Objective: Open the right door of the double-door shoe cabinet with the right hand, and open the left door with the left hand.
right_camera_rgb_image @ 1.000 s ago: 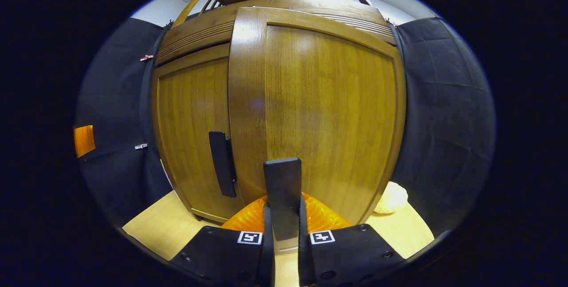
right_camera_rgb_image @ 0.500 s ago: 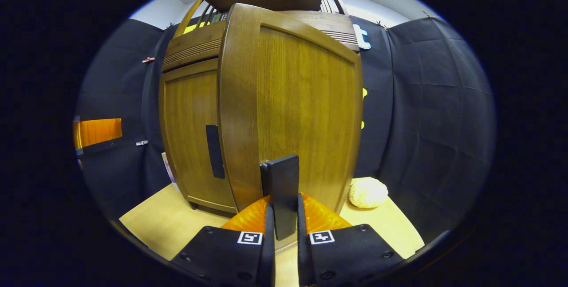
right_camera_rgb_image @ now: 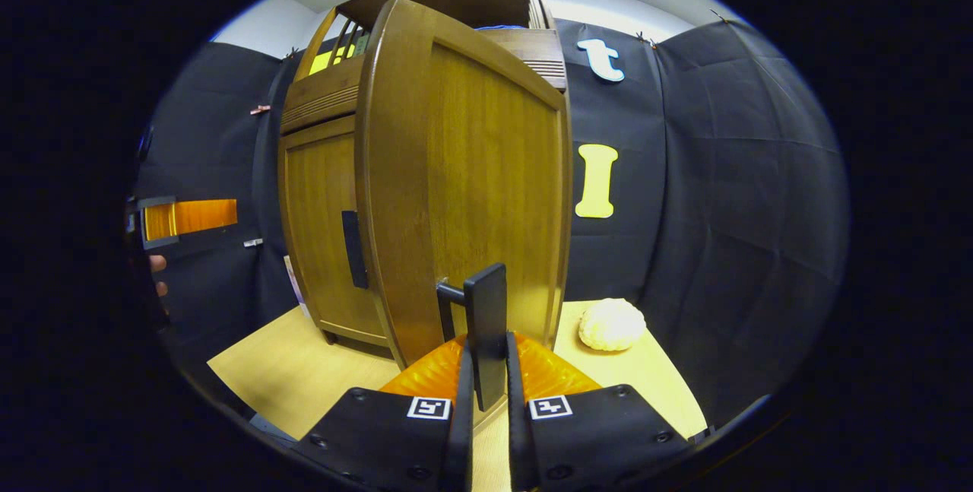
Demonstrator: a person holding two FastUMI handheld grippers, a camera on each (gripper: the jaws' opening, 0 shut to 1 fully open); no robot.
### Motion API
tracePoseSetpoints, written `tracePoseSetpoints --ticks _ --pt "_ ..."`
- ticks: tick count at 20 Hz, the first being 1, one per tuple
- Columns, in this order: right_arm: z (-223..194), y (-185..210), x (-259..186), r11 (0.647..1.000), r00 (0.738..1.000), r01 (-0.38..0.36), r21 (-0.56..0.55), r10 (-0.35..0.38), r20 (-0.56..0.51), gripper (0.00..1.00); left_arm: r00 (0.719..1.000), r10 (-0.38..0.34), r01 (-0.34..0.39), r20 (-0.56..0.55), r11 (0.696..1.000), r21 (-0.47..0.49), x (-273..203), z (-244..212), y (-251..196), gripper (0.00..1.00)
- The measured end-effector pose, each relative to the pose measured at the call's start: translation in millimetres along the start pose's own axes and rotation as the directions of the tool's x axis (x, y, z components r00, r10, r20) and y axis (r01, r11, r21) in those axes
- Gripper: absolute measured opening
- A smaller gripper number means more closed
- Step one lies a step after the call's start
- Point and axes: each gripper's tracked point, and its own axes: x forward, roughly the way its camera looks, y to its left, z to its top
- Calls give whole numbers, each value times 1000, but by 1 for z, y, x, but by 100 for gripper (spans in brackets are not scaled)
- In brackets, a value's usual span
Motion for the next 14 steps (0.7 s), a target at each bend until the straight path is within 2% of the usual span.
tracePoseSetpoints --ticks 3,7,8,12,14 --pt "18 -20 -11 1000 999 6 -3 -6 47 23 1000 0 0 -1 1000 3 3 1 0 94" --pt "23 -57 -15 997 996 79 -22 -78 47 23 1000 -4 4 -1 1000 -6 6 1 -4 93" --pt "24 -65 -19 996 995 87 -7 -87 48 19 1000 -7 7 0 1000 -8 6 1 -6 92" --pt "19 -82 -26 999 998 54 5 -54 31 17 1000 -22 22 3 1000 3 9 1 -12 92" --pt "18 -97 -30 998 997 70 -4 -70 31 17 1000 -28 28 1 1000 4 10 0 -15 92"
